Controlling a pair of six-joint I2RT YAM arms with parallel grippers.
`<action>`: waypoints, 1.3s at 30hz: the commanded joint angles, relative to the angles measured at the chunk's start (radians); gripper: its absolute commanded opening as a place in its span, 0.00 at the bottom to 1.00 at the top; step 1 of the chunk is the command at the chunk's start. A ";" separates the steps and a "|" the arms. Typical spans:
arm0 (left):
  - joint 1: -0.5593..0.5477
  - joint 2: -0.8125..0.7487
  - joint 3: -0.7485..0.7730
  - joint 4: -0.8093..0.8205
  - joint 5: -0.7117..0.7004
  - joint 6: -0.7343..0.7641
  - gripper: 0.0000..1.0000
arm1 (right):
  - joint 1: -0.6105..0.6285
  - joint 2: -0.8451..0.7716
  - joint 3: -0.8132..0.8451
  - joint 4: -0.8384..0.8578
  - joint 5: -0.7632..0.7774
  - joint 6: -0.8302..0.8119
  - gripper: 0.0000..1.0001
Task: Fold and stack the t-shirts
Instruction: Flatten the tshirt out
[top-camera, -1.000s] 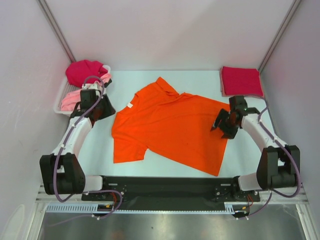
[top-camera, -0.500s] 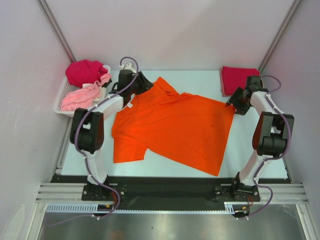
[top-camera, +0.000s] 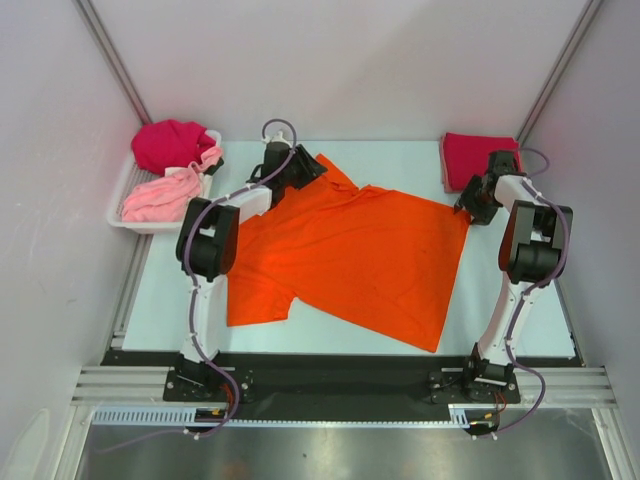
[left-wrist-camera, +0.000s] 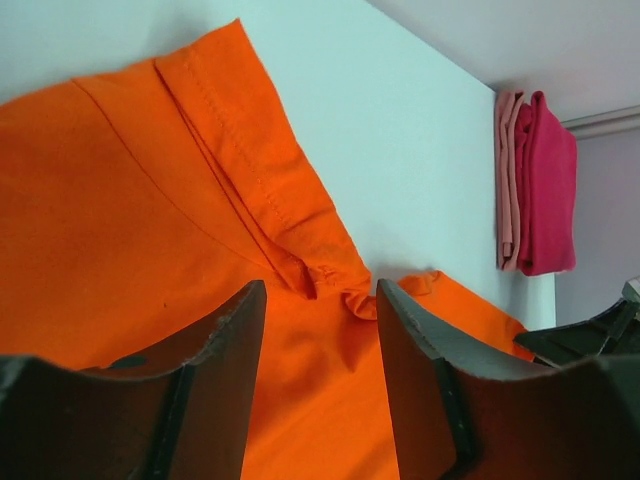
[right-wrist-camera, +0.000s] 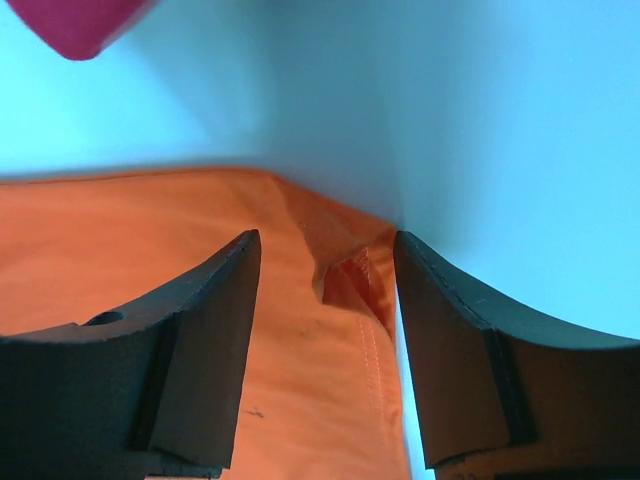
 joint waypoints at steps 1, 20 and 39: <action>-0.013 0.048 0.091 0.041 0.011 -0.045 0.55 | -0.003 0.011 0.045 0.042 -0.002 -0.029 0.61; -0.011 -0.024 0.122 -0.117 -0.017 0.071 0.55 | -0.040 0.058 0.143 -0.096 0.231 -0.043 0.28; 0.134 -0.478 -0.222 -0.435 -0.077 0.297 0.55 | 0.328 -0.049 0.260 0.076 0.081 0.246 0.62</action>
